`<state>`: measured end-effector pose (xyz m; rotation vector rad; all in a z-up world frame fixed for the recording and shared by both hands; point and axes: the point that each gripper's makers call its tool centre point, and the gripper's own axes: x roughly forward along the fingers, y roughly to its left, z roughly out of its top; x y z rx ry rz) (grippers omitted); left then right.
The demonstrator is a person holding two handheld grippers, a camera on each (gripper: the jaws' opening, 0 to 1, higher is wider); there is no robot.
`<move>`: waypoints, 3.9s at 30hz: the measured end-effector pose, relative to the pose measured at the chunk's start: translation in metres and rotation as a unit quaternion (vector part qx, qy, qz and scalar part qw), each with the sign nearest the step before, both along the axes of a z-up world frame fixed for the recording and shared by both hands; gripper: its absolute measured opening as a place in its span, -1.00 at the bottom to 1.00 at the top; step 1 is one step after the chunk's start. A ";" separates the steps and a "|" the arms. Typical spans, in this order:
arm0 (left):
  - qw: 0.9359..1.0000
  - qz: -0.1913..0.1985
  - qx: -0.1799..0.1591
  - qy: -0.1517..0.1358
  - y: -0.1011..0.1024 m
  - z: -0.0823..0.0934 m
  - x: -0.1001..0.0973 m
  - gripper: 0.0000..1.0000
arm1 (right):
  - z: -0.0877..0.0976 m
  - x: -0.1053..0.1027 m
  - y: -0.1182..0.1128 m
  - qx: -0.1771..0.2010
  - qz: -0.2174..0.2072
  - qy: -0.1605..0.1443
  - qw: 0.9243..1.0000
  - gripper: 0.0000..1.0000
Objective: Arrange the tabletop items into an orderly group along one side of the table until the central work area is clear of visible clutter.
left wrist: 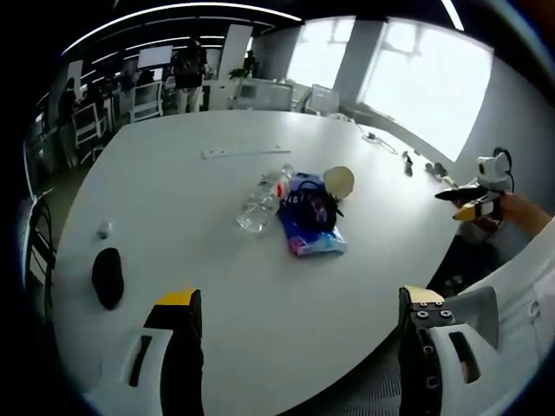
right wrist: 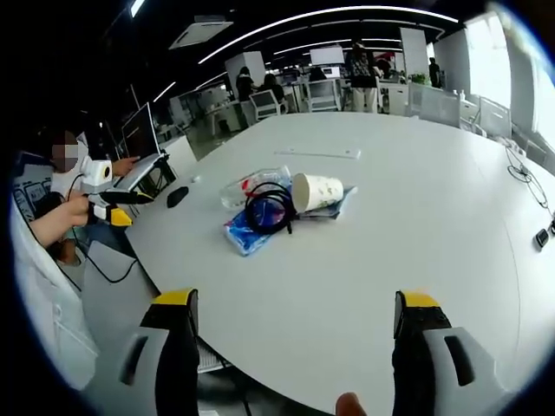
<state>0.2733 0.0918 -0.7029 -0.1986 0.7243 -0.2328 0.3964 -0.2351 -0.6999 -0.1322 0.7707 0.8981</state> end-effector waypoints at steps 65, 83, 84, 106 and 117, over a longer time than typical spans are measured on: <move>0.999 -0.053 0.008 0.008 0.004 -0.005 0.016 0.80 | 0.006 -0.004 0.030 -0.007 0.001 -0.004 1.000 0.79; 0.998 -0.060 0.012 -0.008 0.007 0.002 0.025 0.78 | 0.010 -0.001 0.026 -0.013 -0.007 -0.014 1.000 0.77; 0.998 -0.059 0.010 -0.008 0.008 0.002 0.026 0.77 | 0.010 0.001 0.026 -0.014 -0.007 -0.013 1.000 0.76; 0.997 -0.076 0.017 0.001 0.004 -0.004 0.054 0.77 | 0.003 0.017 0.044 -0.011 0.015 -0.008 1.000 0.75; 0.997 -0.076 0.015 0.004 0.002 -0.006 0.063 0.76 | 0.004 0.029 0.047 -0.013 0.022 -0.011 1.000 0.74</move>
